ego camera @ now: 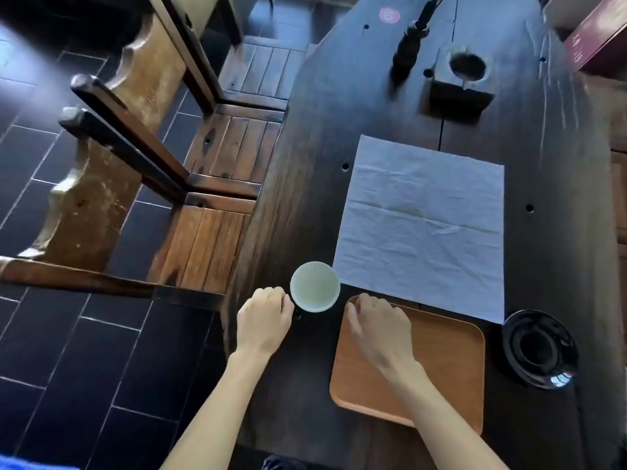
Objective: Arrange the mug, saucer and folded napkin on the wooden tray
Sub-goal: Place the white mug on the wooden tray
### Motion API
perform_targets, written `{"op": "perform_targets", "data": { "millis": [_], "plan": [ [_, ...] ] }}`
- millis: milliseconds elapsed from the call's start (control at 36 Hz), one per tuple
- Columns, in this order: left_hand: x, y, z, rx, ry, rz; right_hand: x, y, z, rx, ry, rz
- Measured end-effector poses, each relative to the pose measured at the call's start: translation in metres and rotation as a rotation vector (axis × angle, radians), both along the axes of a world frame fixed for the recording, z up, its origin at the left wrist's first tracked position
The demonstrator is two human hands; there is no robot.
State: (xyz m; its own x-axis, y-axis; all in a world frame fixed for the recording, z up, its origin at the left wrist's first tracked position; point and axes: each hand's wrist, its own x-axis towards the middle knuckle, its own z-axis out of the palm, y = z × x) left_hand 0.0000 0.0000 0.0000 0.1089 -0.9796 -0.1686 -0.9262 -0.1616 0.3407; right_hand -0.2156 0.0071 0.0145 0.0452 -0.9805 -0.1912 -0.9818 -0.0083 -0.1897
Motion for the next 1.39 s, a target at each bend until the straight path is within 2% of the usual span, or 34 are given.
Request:
{"op": "perform_targets", "data": {
  "millis": [83,333,500,833,972,1389],
  "plan": [
    [0.001,-0.008,-0.007,0.028,-0.009,0.013,0.002,-0.008,-0.008,0.004,-0.015,-0.014],
    [-0.003,-0.017,-0.022,0.158,-0.001,-0.011,0.008,-0.027,-0.018,0.233,-0.156,0.072],
    [-0.008,-0.019,-0.027,0.206,0.044,-0.01,0.012,-0.03,-0.023,0.286,-0.142,0.061],
    [-0.008,-0.032,-0.033,0.31,0.119,0.006,0.023,-0.04,-0.028,0.497,-0.253,-0.086],
    [-0.008,-0.034,-0.032,0.31,0.13,-0.007,0.026,-0.042,-0.029,0.507,-0.313,-0.137],
    [-0.027,-0.011,-0.004,0.282,0.146,-0.043,0.007,-0.021,-0.007,0.421,-0.324,-0.201]
  ]
}}
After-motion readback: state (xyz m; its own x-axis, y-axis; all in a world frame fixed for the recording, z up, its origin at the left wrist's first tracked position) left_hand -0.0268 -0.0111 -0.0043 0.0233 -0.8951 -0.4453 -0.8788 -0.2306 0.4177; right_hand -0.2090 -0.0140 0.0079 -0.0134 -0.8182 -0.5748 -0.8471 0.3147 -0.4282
